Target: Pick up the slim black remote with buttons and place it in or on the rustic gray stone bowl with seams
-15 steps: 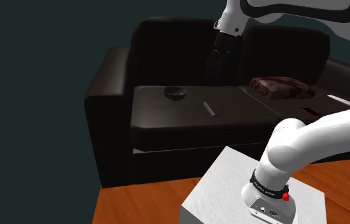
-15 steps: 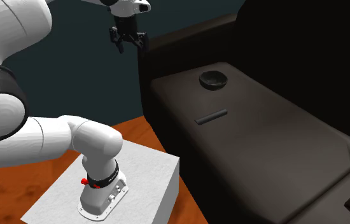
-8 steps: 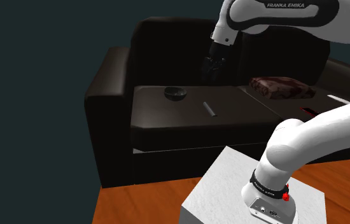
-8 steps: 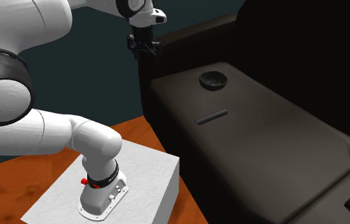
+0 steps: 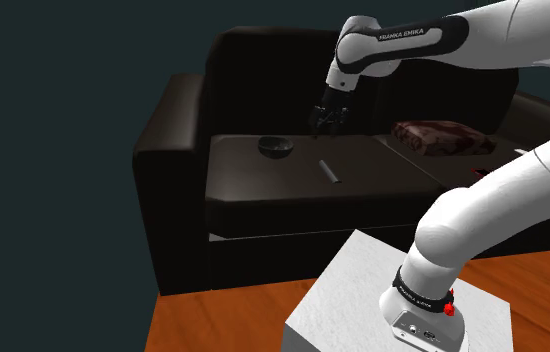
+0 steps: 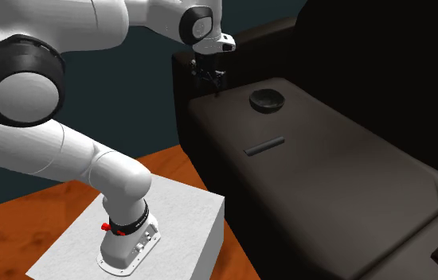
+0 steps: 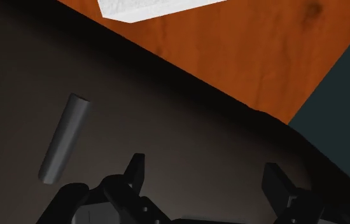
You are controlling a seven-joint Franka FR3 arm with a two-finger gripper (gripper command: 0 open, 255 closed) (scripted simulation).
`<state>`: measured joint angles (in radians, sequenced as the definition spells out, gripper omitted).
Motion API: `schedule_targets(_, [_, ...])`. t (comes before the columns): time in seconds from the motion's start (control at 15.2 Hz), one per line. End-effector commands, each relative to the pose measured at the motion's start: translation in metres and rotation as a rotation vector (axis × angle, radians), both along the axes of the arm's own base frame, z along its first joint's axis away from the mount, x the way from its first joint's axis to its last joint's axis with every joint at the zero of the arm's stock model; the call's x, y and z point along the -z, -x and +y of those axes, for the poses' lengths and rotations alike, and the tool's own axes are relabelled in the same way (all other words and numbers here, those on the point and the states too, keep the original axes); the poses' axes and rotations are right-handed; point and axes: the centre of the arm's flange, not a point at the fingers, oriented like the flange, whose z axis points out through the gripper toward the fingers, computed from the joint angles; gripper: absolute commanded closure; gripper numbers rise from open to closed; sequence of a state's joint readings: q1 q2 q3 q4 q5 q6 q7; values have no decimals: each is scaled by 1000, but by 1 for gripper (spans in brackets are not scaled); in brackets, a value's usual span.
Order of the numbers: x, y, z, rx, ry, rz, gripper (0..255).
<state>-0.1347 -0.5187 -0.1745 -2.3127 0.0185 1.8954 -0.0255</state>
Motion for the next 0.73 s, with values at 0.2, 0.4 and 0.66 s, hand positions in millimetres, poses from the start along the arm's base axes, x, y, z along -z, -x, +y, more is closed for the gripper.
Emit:
schedule_targets(0.2, [41, -20, -48, 117, -8, 20, 0])
schedule_targets(0.4, [66, -29, -77, 187, -13, 33, 0])
schedule_targets(0.66, [99, -37, -117, 279, -20, 50, 0])
